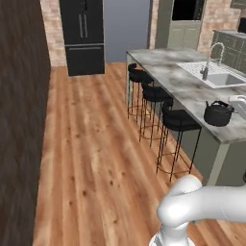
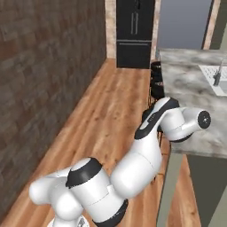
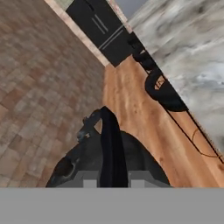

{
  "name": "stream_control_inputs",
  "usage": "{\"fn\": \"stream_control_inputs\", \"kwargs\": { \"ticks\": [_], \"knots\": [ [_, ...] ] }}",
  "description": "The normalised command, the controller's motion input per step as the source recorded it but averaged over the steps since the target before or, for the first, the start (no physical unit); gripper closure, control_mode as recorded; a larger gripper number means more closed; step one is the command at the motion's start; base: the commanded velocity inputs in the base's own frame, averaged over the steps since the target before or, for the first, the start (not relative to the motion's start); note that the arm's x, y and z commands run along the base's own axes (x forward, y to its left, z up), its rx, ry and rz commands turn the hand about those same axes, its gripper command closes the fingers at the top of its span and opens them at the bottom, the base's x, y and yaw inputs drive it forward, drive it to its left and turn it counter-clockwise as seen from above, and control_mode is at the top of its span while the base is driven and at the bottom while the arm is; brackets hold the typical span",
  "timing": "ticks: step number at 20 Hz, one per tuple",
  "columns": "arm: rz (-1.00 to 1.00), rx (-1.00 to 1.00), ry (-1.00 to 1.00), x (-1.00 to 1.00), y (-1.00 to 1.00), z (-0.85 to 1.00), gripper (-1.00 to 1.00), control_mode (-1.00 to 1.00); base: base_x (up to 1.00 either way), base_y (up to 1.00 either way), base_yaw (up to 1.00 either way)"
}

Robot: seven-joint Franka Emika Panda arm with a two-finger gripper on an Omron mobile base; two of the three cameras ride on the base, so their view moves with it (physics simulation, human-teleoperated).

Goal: The kettle is done boiling. Turn off the stove, then wait for 300 timesteps before moving the kettle to the dining table.

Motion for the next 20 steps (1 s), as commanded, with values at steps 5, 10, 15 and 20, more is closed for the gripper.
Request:
{"fn": "stream_control_inputs", "kwargs": {
  "ticks": [5,10,15,20],
  "knots": [
    [0.0,0.0,0.0,0.0,0.0,0.0,1.0,1.0,0.72,0.61,-0.45],
    [0.0,0.0,0.0,0.0,0.0,0.0,1.0,1.0,0.72,0.62,-0.45],
    [0.0,0.0,0.0,0.0,0.0,0.0,1.0,1.0,0.7,0.62,-0.46],
    [0.0,0.0,0.0,0.0,0.0,0.0,1.0,1.0,0.67,0.63,-0.46]
  ]
}}
